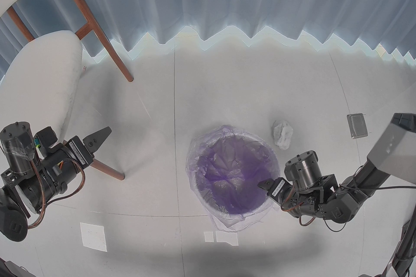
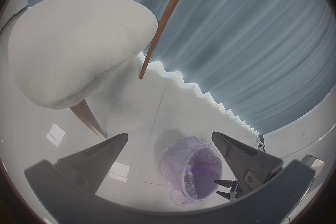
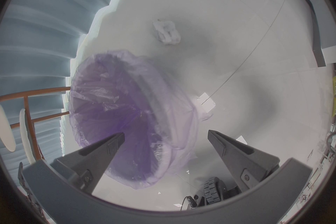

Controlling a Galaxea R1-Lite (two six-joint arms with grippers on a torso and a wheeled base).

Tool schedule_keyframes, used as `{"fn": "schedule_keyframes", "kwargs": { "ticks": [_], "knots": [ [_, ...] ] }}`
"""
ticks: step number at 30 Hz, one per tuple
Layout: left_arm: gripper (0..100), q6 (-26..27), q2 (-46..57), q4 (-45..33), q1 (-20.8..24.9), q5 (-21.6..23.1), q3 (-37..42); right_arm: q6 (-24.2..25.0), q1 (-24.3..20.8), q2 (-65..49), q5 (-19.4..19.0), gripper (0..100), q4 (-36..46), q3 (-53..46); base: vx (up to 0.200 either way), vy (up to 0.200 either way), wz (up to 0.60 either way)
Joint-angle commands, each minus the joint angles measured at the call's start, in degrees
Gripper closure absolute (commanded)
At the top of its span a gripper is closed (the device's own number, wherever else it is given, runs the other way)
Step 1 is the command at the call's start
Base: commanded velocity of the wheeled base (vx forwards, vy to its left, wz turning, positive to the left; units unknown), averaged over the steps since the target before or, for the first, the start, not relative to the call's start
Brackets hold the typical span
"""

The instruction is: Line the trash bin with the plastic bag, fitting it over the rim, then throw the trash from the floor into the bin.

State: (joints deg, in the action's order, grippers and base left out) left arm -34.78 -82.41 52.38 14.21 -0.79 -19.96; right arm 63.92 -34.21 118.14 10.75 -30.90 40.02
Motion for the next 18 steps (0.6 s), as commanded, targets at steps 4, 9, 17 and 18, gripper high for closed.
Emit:
{"fn": "schedule_keyframes", "kwargs": {
  "ticks": [4,9,17,18],
  "knots": [
    [0,0.1,0.1,0.9,-0.9,0.0,1.1,0.9,-2.2,5.5,0.1,0,0.1,4.5,0.0,0.0,0.0],
    [0,0.1,1.3,0.9,-1.9,0.0,1.8,1.9,-1.7,9.1,1.6,0,0.3,7.8,0.0,0.0,0.0],
    [0,0.1,2.9,0.8,-2.4,0.0,3.9,2.8,-1.7,11.9,2.0,0,0.2,9.1,0.0,0.0,0.0],
    [0,0.2,2.9,0.8,-2.7,0.0,4.0,3.0,-1.7,11.9,2.1,100,0.2,9.3,0.0,0.0,0.0]
  ]
}}
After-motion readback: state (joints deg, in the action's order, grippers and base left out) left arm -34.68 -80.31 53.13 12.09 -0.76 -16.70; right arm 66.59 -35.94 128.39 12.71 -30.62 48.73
